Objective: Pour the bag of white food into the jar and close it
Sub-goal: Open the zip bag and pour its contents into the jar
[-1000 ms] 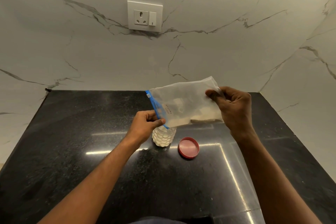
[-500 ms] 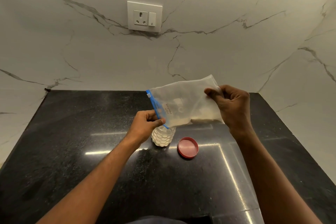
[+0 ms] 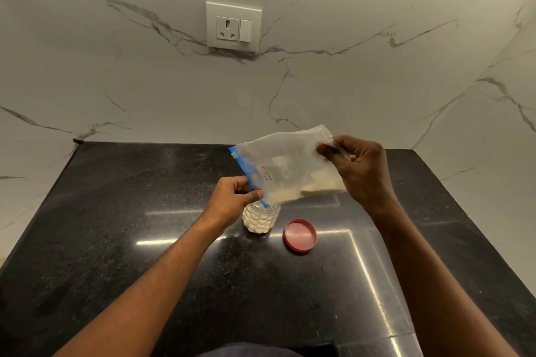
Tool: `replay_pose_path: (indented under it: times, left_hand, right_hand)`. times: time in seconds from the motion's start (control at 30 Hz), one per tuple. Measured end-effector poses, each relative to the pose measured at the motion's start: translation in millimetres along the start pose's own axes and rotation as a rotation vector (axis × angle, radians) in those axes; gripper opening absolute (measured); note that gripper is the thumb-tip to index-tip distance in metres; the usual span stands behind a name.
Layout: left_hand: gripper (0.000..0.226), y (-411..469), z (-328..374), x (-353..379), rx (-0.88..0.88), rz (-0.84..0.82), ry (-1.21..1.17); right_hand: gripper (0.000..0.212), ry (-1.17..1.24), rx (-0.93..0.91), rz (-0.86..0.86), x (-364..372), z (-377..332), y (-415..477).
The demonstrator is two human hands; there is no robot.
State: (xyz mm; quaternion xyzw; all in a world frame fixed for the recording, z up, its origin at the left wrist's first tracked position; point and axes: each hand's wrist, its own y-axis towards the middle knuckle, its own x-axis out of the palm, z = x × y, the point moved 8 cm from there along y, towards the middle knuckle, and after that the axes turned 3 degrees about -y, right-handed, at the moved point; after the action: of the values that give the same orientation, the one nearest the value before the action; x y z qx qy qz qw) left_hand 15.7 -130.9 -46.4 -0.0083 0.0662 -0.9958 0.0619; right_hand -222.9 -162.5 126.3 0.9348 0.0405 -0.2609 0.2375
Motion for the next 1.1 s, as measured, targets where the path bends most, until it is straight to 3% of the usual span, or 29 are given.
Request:
replay_pose_path:
  times: [0.27,0.43,0.97,1.03,1.1]
  left_hand:
    - [0.025,-3,0,-1,-0.017,0.004,0.015]
    - [0.025,-3,2,-1,-0.025,0.011,0.031]
    - [0.026,-11,11,1,-0.044,0.003,0.044]
    - [0.031,-12,11,0,-0.051,0.006,0.081]
    - [0.056,-13,12,-1,-0.086,0.000,0.173]
  right_hand:
    - [0.026,-0.011,0.007,0.070,-6,-1,3]
    - [0.017,0.014,0.021,0.035,-1,0,4]
    - [0.019,-0.036,-0.017,0.041,-10,2,15]
    - [0.019,-0.039,-0.022,0.022,-9,2,14]
    - [0.025,-0.026,-0.012,-0.015,-6,4,12]
